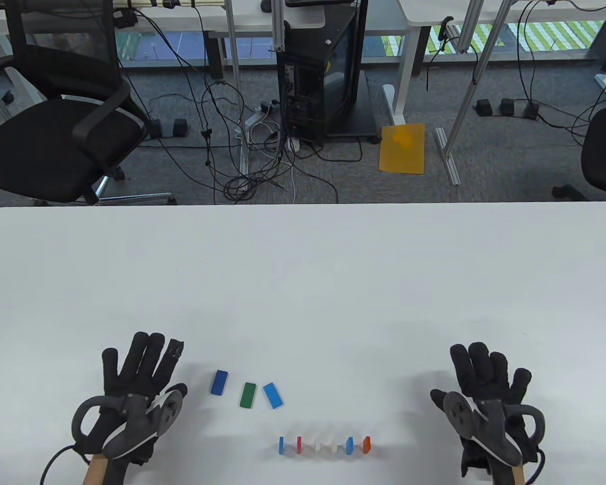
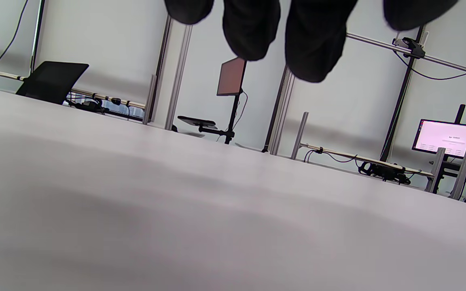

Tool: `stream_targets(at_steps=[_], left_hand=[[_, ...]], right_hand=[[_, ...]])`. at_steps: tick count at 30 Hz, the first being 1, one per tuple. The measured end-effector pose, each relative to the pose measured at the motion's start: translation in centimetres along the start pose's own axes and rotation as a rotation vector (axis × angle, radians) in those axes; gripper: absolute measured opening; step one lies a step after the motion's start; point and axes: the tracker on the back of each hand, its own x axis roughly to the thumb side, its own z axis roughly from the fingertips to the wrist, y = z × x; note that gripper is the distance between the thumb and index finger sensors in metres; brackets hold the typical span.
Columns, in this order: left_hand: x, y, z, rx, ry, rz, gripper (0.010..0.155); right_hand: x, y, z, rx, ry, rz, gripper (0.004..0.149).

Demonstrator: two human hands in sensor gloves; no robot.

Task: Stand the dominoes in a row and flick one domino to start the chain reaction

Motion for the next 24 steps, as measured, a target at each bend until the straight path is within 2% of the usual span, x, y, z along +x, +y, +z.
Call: stream_targets(at_steps=[2, 5, 7, 9, 12, 16, 17, 21, 24], left_hand=[[0.9, 0.8, -0.5, -0.008, -0.028, 0.095, 0.081], [2.8, 1.3, -1.3, -0.045, -0.066, 0.18, 0.078], [4.4, 1.4, -2.1, -0.052, -0.055, 0.099, 0.077], [6.2, 1.3, -3.0, -0.073, -0.047, -0.058, 0.08], [8.3, 0.9, -4.2, -0.073, -0.031, -0.196, 0.09], [9.8, 0.1, -5.2, -0.121, -0.03, -0.184, 0.091], [10.1, 0.1, -5.3, -0.126, -0.025, -0.227, 0.092], [10.9, -0.2, -5.6, -0.072, -0.041, -0.372, 0.088], [11.5, -0.1, -5.6, -0.067, -0.047, -0.376, 0.084]], right_hand=[[0.0, -0.2, 0.1, -0.019, 0.003, -0.016, 0.094], [0.0, -0.5, 0.2, -0.035, -0.004, 0.002, 0.093], [0.1, -0.6, 0.2, -0.041, -0.007, 0.027, 0.093], [0.1, -0.7, 0.2, -0.051, -0.008, 0.04, 0.092], [0.1, -0.7, 0.1, -0.067, 0.013, 0.041, 0.09], [-0.2, -0.6, 0.0, -0.06, 0.027, 0.017, 0.089], [-0.3, -0.5, 0.0, -0.057, 0.029, 0.015, 0.089], [-0.6, -0.5, -0.1, -0.063, 0.047, 0.029, 0.087], [-0.6, -0.5, -0.1, -0.062, 0.048, 0.036, 0.087]])
